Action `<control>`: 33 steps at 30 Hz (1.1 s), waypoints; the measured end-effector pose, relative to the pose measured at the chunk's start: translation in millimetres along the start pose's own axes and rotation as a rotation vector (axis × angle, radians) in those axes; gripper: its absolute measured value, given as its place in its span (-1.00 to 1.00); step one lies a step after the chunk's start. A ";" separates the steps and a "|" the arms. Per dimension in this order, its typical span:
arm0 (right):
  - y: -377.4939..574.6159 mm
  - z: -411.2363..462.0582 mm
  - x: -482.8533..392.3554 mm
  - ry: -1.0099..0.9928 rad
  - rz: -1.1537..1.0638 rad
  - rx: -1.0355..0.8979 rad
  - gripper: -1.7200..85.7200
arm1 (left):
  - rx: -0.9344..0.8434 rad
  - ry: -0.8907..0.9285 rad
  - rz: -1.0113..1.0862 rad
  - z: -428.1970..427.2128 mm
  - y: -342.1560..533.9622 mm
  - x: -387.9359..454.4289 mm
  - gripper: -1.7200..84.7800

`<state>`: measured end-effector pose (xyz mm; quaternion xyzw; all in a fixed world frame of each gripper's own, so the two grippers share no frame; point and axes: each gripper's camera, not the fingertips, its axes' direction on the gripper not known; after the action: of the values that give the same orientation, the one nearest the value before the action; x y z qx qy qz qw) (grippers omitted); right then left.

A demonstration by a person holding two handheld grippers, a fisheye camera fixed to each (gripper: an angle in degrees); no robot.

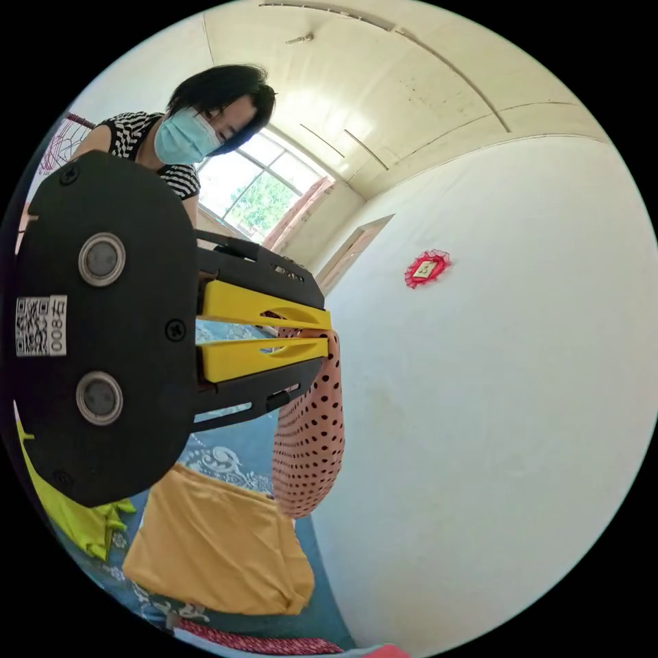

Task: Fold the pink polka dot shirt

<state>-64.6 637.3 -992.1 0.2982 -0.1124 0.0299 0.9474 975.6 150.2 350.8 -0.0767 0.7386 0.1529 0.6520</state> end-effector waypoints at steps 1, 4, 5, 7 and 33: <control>-10.4 -6.5 2.2 0.008 -0.004 -0.004 -0.92 | 0.005 0.013 0.004 17.2 -7.1 -18.2 -0.91; -44.1 -38.6 29.3 0.078 0.041 -0.027 -0.92 | -0.059 -0.019 -0.014 66.1 -5.4 -78.9 -0.91; -49.1 -50.1 49.4 0.114 0.092 -0.044 -0.92 | -0.108 -0.065 -0.034 86.8 3.5 -110.1 -0.92; -48.7 -65.0 87.7 0.178 0.204 -0.086 -0.92 | -0.199 -0.144 -0.105 117.8 26.4 -165.9 -0.92; -93.9 -166.5 187.6 0.565 0.343 -0.267 -0.94 | -0.303 -0.281 -0.413 176.6 151.7 -489.8 -0.94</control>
<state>162.0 653.5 -1133.9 0.1286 0.1024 0.2548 0.9529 1161.7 308.4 835.0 -0.2999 0.5785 0.1344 0.7466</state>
